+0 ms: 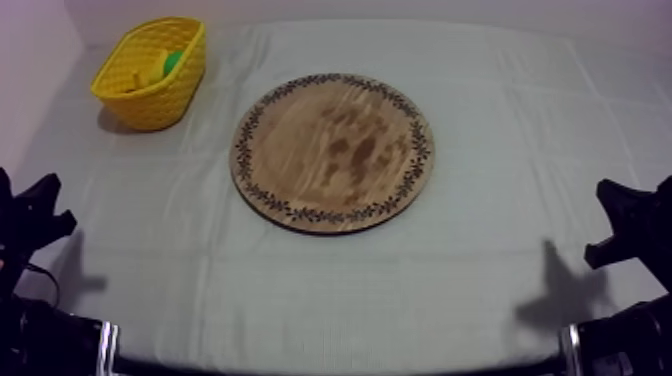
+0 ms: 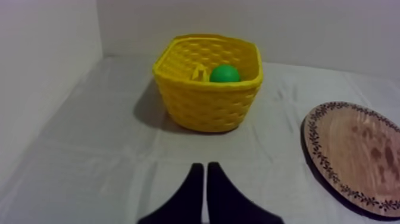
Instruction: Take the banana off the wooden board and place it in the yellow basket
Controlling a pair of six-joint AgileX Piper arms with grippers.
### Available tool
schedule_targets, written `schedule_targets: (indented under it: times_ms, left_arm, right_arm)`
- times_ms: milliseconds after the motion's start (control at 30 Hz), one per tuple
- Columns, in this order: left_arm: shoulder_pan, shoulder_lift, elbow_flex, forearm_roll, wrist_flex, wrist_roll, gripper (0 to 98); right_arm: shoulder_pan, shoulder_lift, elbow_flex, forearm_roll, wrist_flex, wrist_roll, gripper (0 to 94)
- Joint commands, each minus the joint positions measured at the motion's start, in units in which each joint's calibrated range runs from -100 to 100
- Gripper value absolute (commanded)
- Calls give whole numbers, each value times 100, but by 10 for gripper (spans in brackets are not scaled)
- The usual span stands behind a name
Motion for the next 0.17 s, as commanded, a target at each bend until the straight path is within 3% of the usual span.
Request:
schedule_targets:
  times_ms: [0, 133]
  left_arm:
    - [-2, -5, 0, -2, 22, 19, 0]
    - [-11, -5, 0, -2, 38, -16, 0]
  right_arm:
    - [0, 0, -3, 1, 1, 1, 3]
    - [0, 0, -3, 1, 1, 1, 3]
